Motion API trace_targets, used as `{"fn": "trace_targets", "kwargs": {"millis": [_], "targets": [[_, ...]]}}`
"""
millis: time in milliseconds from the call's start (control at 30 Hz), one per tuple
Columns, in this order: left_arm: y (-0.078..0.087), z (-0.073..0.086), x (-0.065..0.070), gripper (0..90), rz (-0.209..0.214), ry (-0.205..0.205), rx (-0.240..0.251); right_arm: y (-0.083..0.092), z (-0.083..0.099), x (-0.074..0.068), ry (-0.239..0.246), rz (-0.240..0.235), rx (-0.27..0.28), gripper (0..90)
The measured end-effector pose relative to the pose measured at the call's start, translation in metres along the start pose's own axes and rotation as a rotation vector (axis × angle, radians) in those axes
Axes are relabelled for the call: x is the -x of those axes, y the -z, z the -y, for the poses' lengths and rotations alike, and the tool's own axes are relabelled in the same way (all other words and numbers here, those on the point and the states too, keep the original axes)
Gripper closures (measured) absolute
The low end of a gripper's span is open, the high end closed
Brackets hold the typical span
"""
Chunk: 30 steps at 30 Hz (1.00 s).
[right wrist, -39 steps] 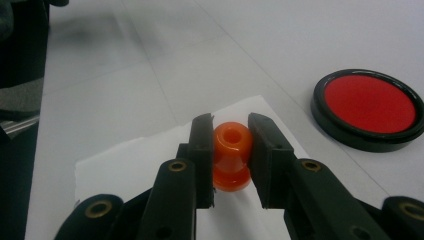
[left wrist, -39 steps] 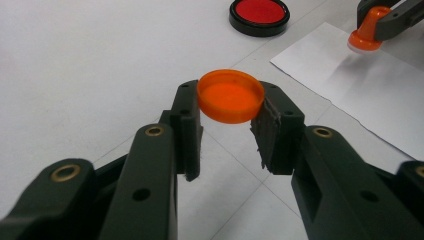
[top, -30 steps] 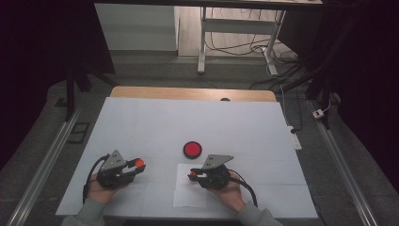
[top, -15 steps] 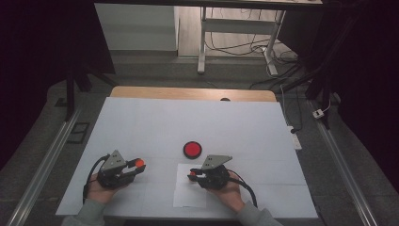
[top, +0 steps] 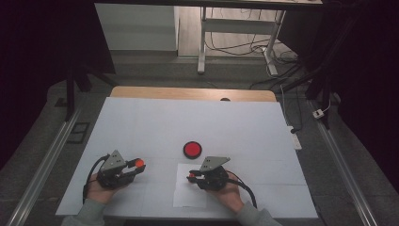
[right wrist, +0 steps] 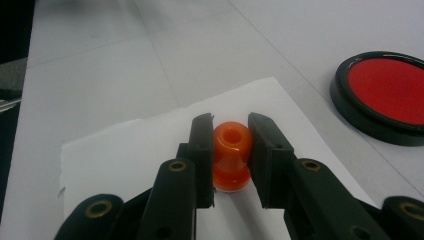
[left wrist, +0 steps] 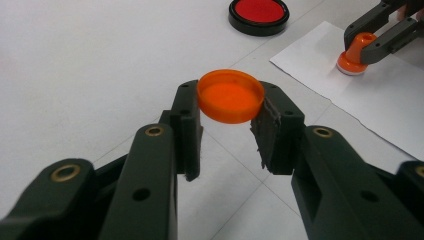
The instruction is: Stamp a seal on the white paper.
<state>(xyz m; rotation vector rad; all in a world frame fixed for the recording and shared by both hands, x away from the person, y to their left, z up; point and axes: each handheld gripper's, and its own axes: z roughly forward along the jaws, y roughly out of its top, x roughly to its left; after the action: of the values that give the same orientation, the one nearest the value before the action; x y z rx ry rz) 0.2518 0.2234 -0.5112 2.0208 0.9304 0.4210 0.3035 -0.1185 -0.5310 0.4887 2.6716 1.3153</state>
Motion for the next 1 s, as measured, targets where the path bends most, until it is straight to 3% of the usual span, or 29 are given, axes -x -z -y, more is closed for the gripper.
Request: {"fn": "trace_targets", "kwargs": {"millis": [167,300,1000], "targets": [[0.0001,-0.0001,0.0002,64.5,0.0,0.001,-0.001,-0.0005,0.0002,-0.0011,0.008,0.001,-0.003,72.0],[-0.0003,-0.0001,0.0005,64.5,-0.002,0.003,-0.001,-0.0008,-0.0004,-0.0036,0.043,0.019,-0.014,72.2],[-0.0003,-0.0001,0.0009,64.5,-0.002,0.003,-0.002,-0.0009,0.0008,-0.006,0.055,0.033,-0.011,72.3]]}}
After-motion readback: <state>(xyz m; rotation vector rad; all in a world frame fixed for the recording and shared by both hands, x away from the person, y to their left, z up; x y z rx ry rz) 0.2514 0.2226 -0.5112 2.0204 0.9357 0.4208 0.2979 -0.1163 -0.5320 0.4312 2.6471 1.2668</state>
